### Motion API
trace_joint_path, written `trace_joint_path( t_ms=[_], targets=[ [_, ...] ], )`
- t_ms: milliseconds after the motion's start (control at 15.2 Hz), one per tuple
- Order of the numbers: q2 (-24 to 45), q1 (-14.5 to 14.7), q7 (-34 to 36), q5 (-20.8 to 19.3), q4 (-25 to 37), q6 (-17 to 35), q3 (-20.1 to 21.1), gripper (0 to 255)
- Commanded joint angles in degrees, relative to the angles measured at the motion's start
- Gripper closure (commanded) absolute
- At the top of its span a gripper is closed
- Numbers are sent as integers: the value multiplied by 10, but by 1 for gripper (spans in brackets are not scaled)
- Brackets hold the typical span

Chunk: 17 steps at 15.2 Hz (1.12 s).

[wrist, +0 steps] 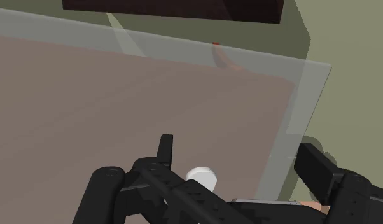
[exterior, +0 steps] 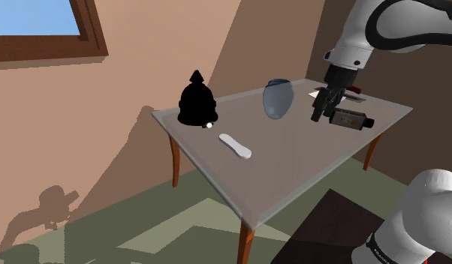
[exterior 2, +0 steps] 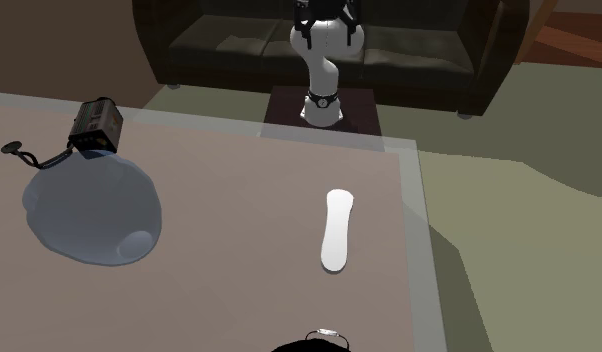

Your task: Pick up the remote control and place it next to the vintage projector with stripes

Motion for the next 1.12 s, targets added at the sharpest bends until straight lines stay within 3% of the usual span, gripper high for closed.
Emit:
trace_joint_path(
  t_ms=[0,528,1056],
  targets=[
    [0,0,0,0,0,0,0,0],
    [159,8,11,2,30,120,21,0],
    [333,13,27,-7,109,205,37,0]
  ],
)
